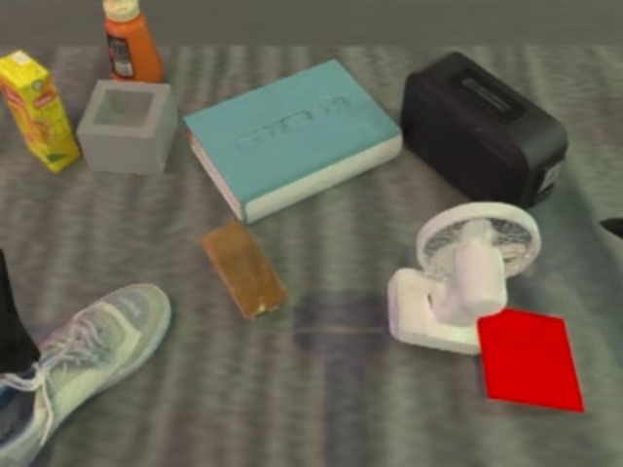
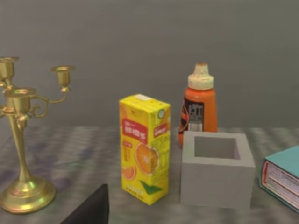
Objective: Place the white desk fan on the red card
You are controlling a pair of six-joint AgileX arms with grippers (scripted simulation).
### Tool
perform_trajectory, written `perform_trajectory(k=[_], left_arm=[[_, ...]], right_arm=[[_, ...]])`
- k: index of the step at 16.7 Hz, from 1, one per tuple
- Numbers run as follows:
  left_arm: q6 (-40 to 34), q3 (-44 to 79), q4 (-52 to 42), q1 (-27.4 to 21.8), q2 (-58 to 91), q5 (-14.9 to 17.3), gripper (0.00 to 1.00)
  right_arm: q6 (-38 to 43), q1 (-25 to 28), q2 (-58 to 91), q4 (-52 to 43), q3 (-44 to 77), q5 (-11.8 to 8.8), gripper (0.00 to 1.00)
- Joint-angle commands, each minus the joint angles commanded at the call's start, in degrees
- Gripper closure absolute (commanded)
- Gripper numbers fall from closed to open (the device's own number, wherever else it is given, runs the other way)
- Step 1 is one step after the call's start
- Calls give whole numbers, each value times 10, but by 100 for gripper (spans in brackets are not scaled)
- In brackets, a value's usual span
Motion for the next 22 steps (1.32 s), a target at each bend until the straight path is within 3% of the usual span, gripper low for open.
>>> perform_trajectory(k=[5, 10, 17, 22], left_arm=[[0, 0, 0, 0, 0, 0, 0], [0, 0, 0, 0, 0, 0, 0], [0, 0, 0, 0, 0, 0, 0], [0, 0, 0, 0, 0, 0, 0]], right_arm=[[-156, 38, 242, -156, 210, -39, 0], [-245, 59, 374, -254, 321, -59, 0], [-253, 59, 386, -261, 330, -60, 0], [-239, 77, 397, -194, 277, -59, 0]])
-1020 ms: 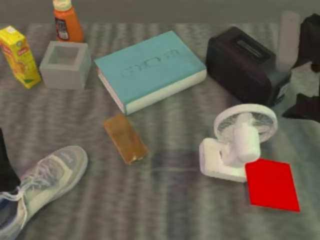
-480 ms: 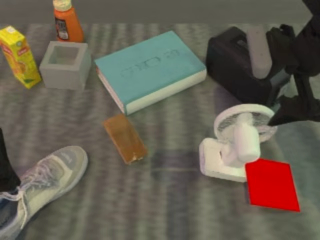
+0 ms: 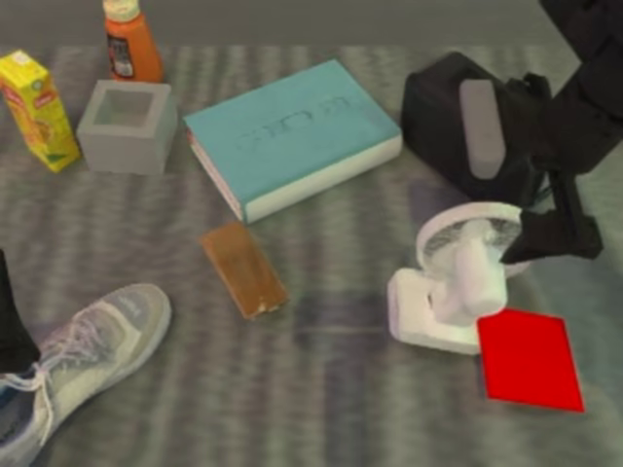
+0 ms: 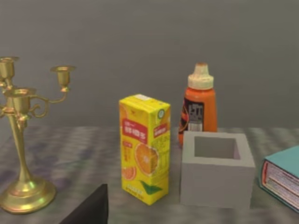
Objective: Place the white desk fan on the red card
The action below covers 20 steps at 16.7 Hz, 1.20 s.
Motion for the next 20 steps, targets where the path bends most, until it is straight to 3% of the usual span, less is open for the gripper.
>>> perform_trajectory(k=[7, 20], left_arm=[[0, 0, 0, 0, 0, 0, 0], [0, 0, 0, 0, 0, 0, 0]], right_arm=[[10, 9, 7, 40, -30, 1, 0], [10, 9, 7, 40, -30, 1, 98]])
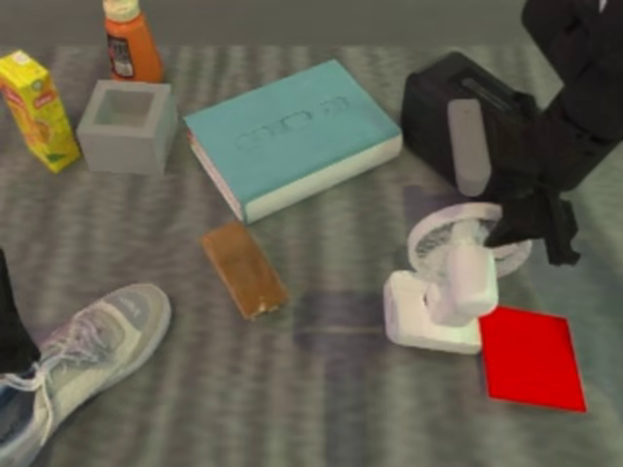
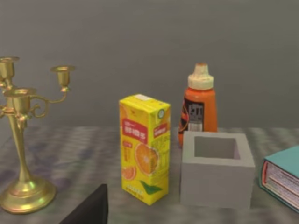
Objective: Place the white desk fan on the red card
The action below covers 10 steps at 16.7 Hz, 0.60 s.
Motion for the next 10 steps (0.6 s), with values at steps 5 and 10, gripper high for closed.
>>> perform_trajectory(k=[5, 10], left_arm=[[0, 0, 0, 0, 0, 0, 0], [0, 0, 0, 0, 0, 0, 0]], right_arm=[[0, 0, 0, 0, 0, 0, 100], [0, -1, -1, -2, 2, 0, 100]])
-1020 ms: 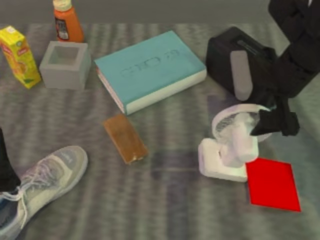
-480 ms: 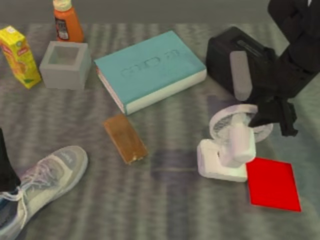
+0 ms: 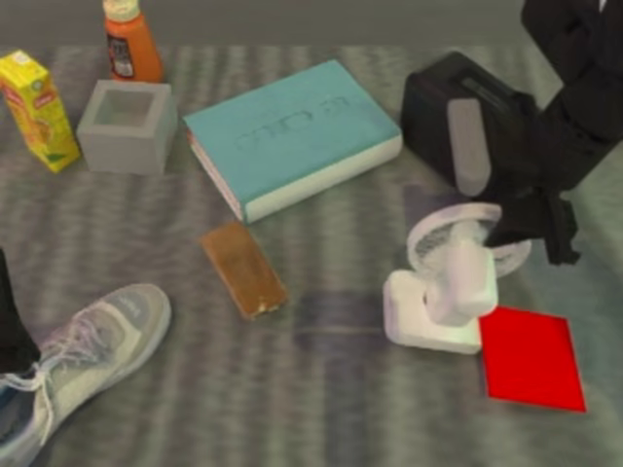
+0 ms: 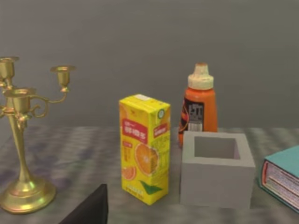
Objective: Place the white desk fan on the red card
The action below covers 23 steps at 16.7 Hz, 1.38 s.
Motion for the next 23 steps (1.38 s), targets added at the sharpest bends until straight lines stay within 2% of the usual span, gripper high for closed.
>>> perform_trajectory(k=[8, 15, 19, 23], left_arm=[[0, 0, 0, 0, 0, 0, 0], [0, 0, 0, 0, 0, 0, 0], [0, 0, 0, 0, 0, 0, 0], [0, 0, 0, 0, 0, 0, 0]], right_arm=[[-1, 4, -6, -108, 102, 0, 100], [15, 6, -4, -110, 102, 1, 100], [117, 22, -6, -113, 96, 10, 100], [310, 38, -18, -115, 83, 31, 100]])
